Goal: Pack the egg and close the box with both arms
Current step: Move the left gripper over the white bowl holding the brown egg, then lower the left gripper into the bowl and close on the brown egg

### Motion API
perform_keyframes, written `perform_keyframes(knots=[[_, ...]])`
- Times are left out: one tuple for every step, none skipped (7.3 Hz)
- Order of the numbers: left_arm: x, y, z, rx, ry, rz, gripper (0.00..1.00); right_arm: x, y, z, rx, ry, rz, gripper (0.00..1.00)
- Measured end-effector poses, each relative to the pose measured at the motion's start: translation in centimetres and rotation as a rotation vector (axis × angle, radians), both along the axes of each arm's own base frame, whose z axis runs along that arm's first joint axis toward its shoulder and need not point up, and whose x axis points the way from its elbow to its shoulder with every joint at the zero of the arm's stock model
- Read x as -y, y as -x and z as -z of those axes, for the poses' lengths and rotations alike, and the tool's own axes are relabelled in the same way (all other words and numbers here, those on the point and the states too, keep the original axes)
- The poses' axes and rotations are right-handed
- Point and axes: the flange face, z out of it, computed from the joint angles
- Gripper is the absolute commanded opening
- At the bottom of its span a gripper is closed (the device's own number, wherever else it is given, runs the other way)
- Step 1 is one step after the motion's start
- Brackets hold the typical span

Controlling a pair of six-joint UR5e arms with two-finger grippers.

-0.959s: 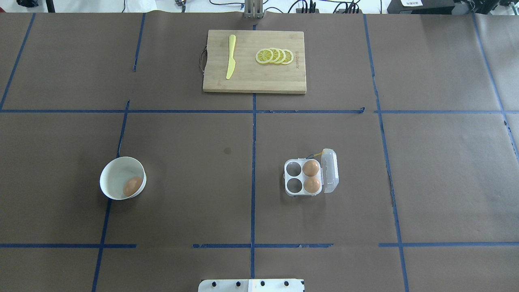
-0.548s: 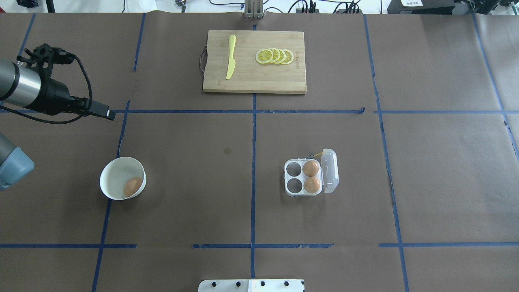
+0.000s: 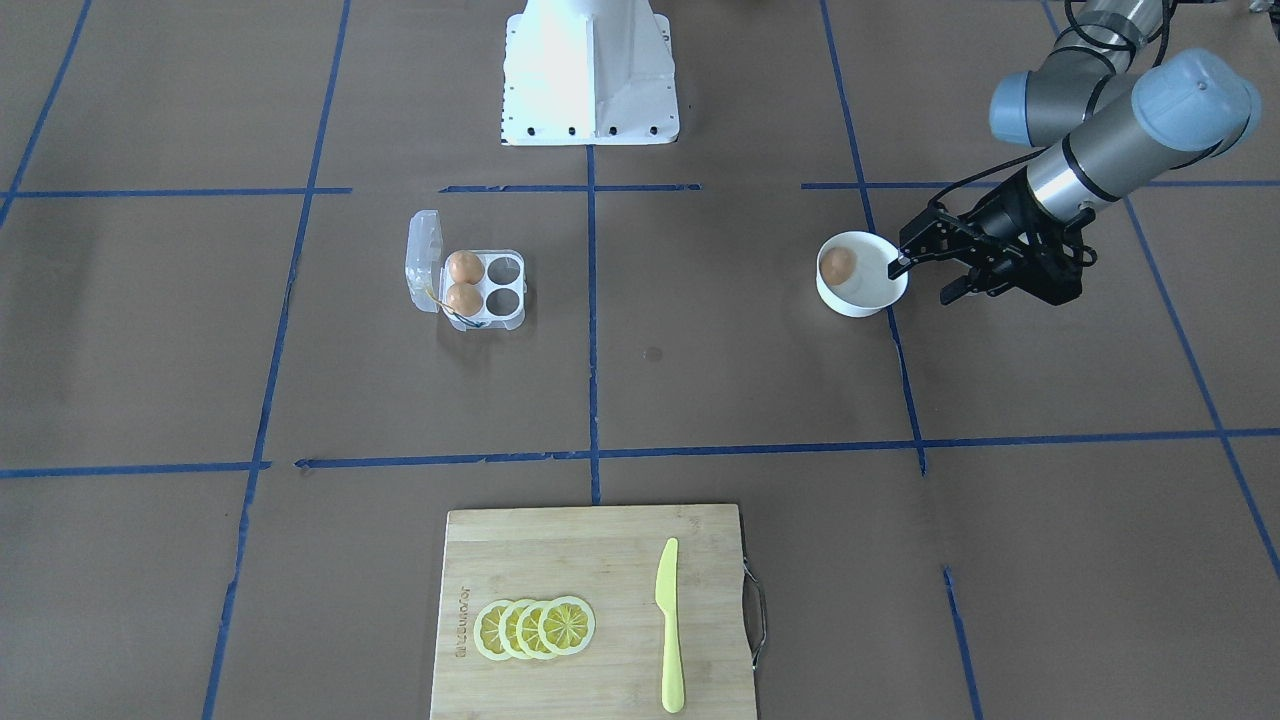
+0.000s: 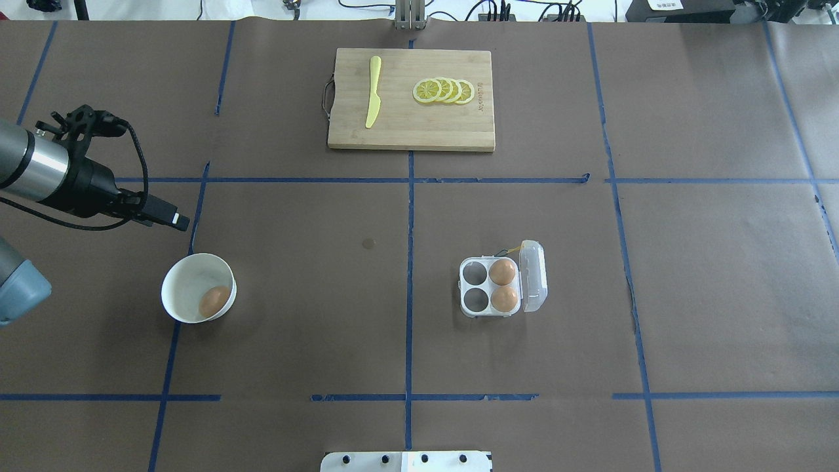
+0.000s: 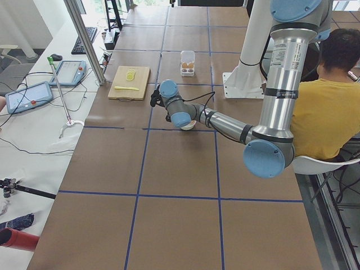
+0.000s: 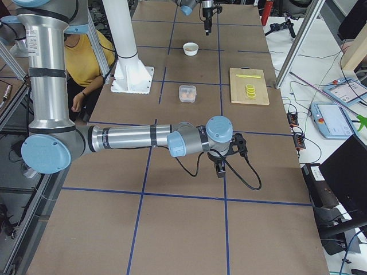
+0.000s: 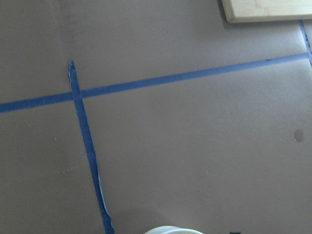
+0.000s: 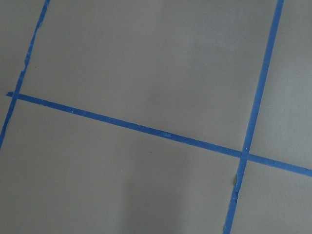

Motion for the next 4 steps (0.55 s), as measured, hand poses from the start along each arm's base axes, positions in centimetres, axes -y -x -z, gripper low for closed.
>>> perform_keyframes(knots=[[-0.7,-0.6,-0.4,-0.007,0.002,-0.025,0.79,0.0,0.0,0.0,0.000,0.001,0.000,1.00],[-1.3,-1.3,-0.6,-0.008,0.003,-0.046,0.78,0.0,0.0,-0.1,-0.001,0.002,0.000,1.00],[-2.0,-2.3,-0.6,-0.009,0.002,-0.069,0.78,-0.1,0.0,-0.1,-0.001,0.002,0.000,1.00],[-2.5,-3.1,-0.7,-0.008,0.001,-0.086,0.75,-0.1,0.0,-0.2,-0.001,0.003,0.000,1.00]])
